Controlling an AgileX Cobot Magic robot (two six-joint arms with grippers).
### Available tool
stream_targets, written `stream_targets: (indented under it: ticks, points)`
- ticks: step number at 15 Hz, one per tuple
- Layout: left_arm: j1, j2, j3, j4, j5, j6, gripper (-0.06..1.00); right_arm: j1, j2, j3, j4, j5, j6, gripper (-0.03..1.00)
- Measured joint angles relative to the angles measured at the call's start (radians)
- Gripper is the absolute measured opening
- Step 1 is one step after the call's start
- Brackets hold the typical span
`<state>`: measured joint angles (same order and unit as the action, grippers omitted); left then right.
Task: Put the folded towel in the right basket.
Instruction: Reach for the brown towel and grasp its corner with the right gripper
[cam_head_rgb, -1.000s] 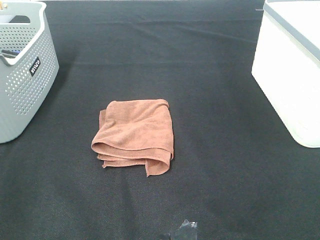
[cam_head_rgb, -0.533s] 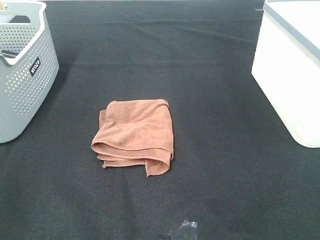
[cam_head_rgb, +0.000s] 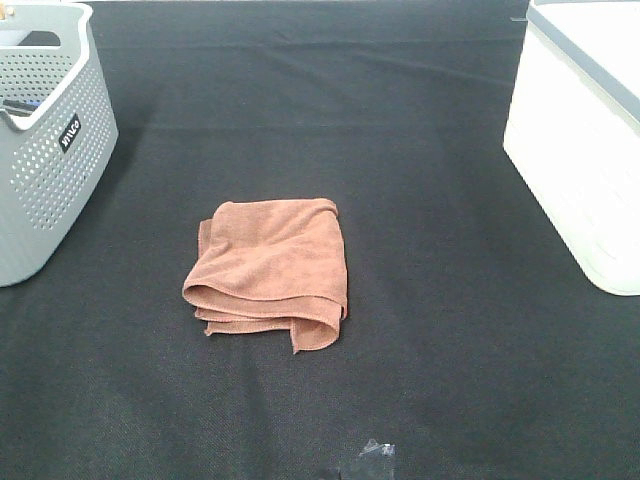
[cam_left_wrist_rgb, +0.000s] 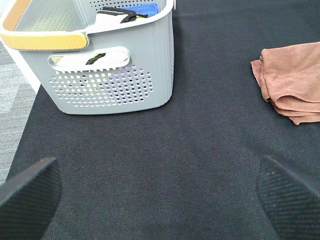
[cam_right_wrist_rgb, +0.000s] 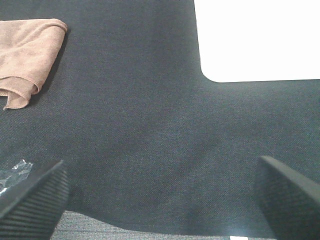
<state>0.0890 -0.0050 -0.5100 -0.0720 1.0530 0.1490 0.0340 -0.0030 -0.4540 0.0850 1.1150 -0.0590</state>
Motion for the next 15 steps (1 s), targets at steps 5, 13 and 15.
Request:
stream_targets:
  ticks: [5, 13, 15]
  points:
    - [0.000, 0.000, 0.000, 0.000, 0.000, -0.001, 0.99, 0.000, 0.004, 0.000, 0.000, 0.000, 0.000, 0.97]
    - [0.000, 0.000, 0.000, 0.000, 0.000, -0.001, 0.99, 0.000, 0.879, -0.412, 0.267, -0.035, -0.108, 0.97]
    - [0.000, 0.000, 0.000, 0.000, 0.000, -0.001, 0.99, 0.000, 1.078, -0.496, 0.432, -0.044, -0.264, 0.97]
